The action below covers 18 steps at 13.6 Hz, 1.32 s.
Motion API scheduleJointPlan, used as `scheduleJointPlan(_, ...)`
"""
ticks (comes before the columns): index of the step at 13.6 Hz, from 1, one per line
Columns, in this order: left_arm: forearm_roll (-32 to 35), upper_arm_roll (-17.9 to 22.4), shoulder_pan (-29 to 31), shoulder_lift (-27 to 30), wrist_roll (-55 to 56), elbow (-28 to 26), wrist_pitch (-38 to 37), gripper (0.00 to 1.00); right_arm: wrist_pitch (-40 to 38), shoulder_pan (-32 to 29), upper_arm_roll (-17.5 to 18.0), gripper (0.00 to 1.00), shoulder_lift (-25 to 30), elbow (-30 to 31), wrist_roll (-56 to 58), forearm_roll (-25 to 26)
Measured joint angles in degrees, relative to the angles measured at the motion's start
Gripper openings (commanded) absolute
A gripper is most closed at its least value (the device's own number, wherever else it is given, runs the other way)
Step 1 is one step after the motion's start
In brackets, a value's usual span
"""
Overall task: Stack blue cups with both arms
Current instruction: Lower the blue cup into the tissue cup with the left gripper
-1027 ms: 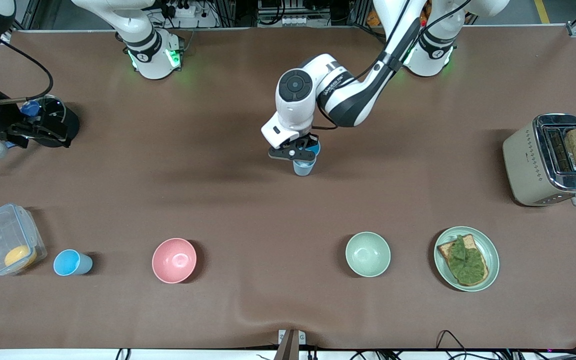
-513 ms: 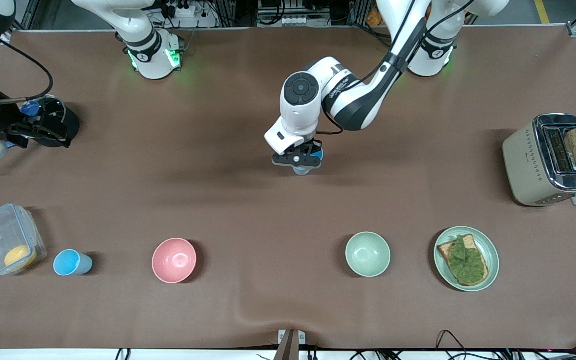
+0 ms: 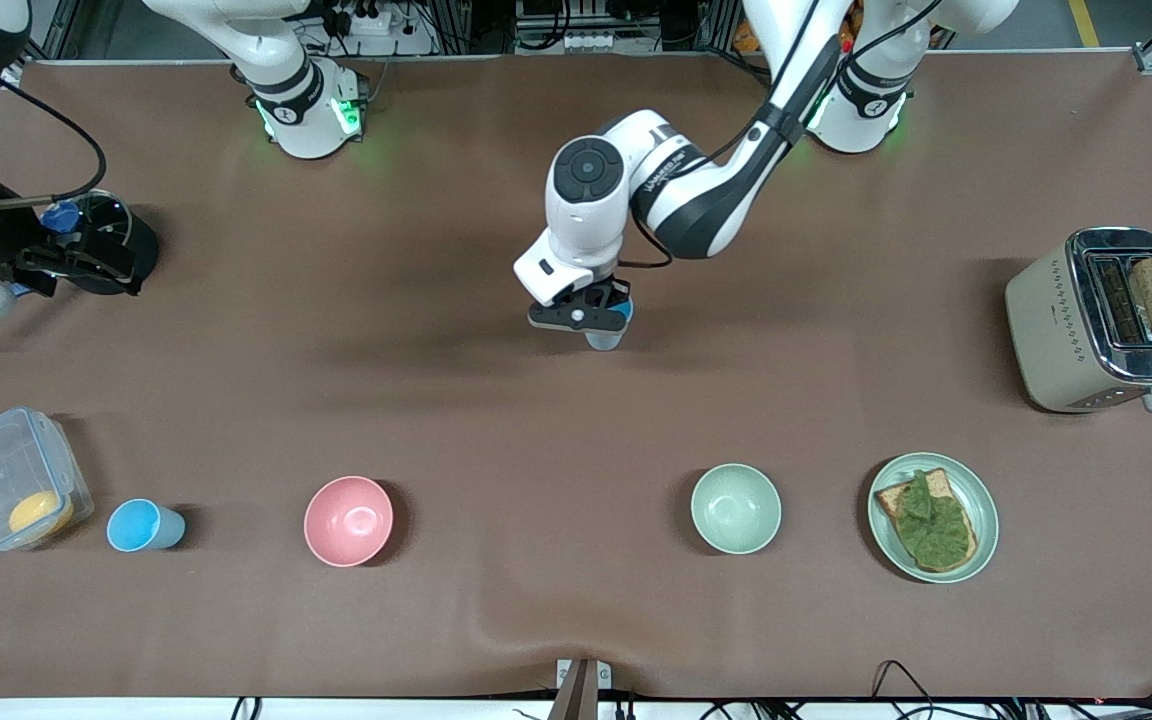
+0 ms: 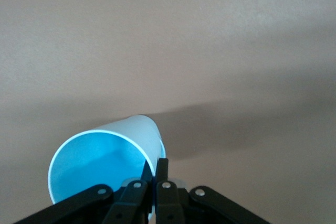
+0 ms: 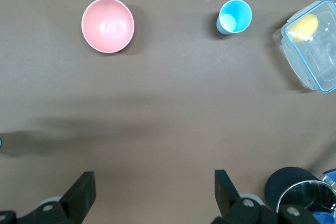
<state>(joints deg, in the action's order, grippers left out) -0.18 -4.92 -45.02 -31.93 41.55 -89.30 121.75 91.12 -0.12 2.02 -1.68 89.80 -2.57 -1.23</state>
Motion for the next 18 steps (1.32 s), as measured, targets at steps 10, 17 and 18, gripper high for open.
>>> scheduleJointPlan(10,0.00,0.58,-0.59,-0.77,0.00,1.52,-0.17,0.00,-0.01,0.00,0.00,1.00,-0.01,-0.02,0.14,1.28)
scheduleJointPlan(17,0.00,0.63,-0.83,-0.62,0.00,1.04,-2.73,0.00,-0.05,0.00,0.00,1.00,-0.02,-0.02,0.16,1.31)
scheduleJointPlan(18,0.00,0.63,-0.86,-0.61,0.00,0.81,-2.74,0.00,-0.06,0.00,0.00,1.00,-0.01,-0.02,0.16,1.31)
